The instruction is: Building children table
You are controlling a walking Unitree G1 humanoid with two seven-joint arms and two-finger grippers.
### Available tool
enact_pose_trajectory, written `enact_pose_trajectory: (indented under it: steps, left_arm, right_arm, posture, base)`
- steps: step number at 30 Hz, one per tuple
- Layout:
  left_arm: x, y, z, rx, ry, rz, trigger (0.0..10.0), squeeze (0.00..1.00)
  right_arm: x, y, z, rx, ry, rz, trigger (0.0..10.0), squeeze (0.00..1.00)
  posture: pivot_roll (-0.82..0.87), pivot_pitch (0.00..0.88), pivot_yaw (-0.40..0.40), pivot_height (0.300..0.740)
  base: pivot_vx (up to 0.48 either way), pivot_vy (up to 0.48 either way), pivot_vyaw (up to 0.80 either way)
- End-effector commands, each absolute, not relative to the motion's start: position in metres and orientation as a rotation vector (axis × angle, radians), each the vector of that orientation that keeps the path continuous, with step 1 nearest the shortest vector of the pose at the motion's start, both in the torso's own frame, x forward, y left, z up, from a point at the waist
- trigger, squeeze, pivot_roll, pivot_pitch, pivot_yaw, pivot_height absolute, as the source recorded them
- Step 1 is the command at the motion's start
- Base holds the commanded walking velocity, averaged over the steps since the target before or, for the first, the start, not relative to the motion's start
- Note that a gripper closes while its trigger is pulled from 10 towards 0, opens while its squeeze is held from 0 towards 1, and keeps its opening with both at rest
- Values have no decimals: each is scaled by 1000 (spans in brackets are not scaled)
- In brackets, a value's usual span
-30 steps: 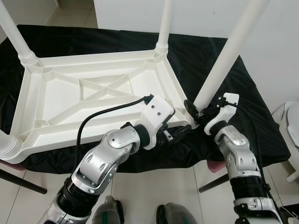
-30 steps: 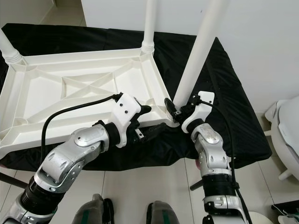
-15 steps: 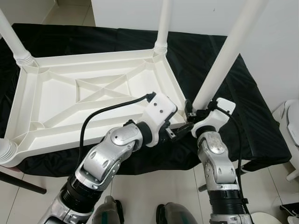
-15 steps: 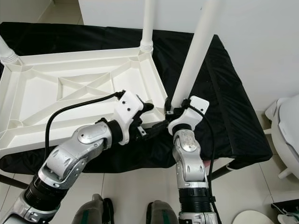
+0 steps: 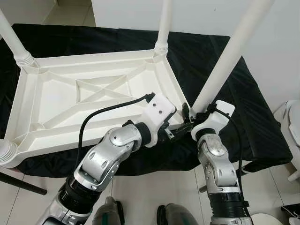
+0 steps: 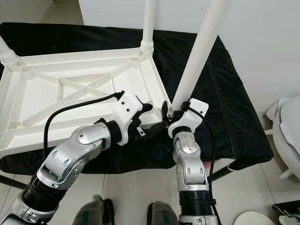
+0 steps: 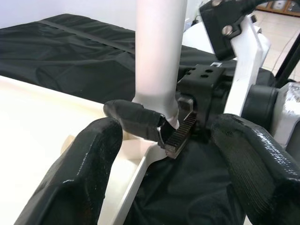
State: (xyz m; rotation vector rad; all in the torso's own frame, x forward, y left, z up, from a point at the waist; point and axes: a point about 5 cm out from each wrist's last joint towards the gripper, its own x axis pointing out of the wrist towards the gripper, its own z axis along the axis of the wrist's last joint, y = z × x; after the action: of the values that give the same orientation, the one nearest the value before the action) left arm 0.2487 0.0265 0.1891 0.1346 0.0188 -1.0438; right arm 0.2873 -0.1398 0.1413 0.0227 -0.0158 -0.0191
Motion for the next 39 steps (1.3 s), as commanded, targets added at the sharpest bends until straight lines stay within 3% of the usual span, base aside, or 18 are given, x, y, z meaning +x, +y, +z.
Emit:
enact_pose_trajectory:
  steps: [1,8,9,19,22,32,33,34,35,36,37,38,39]
  left_arm:
    - [247,24,184,142,33,-1094,10000,0]
    - [248,24,184,149,31,-1096,10000,0]
    - [249,24,185,150,28,-1097,10000,0]
    - [251,25,187,156,21,-1099,10000,0]
    - [253,26,188,161,18,-1099,10000,0]
    - [253,26,189,166,12,-1099,10000,0]
    - [253,25,189,166,11,-1099,10000,0]
    - [254,25,189,166,11,-1099,10000,0]
    - [254,25,189,166,11,-1099,10000,0]
    - [254,25,189,166,11,-1099,10000,0]
    - [254,25,189,166,11,-1099,10000,0]
    - [254,25,189,166,9,-1099,10000,0]
    - [254,25,189,166,9,-1099,10000,0]
  right_arm:
    - [289,-142,139,36,-3,5,10000,1000]
    - [293,-149,143,60,-12,246,10000,996]
    - [294,-152,142,37,-8,309,10000,0]
    - [303,-171,144,-33,-8,449,10000,0]
    - [316,-185,144,-127,-18,532,10000,0]
    - [328,-186,140,-184,13,632,10000,0]
    - [329,-185,140,-194,14,641,7961,0]
    - [331,-185,139,-200,13,651,7961,0]
    - [331,-185,139,-203,12,656,6863,0]
    - [331,-185,139,-203,12,656,6863,0]
    - [332,-185,139,-207,12,661,4902,0]
    - [334,-186,137,-224,9,672,275,0]
    - [334,-186,137,-224,9,672,275,0]
  posture:
    - [-175,40,-4,740]
    - [-175,22,-5,740]
    - [-177,22,-1,740]
    - [-183,24,16,740]
    - [-177,20,24,740]
    - [-167,15,25,740]
    - [-168,15,25,740]
    - [-167,14,25,740]
    - [-167,14,25,740]
    - [-167,14,25,740]
    - [-165,14,23,740]
    - [-165,12,23,740]
    - [-165,12,23,740]
  base:
    - [0,0,0]
    - [0,0,0]
    - [0,0,0]
    - [0,0,0]
    - [0,0,0]
    - [0,0,0]
    - [0,0,0]
    - [0,0,0]
    - [0,0,0]
    - [0,0,0]
    - [0,0,0]
    - [0,0,0]
    - [0,0,0]
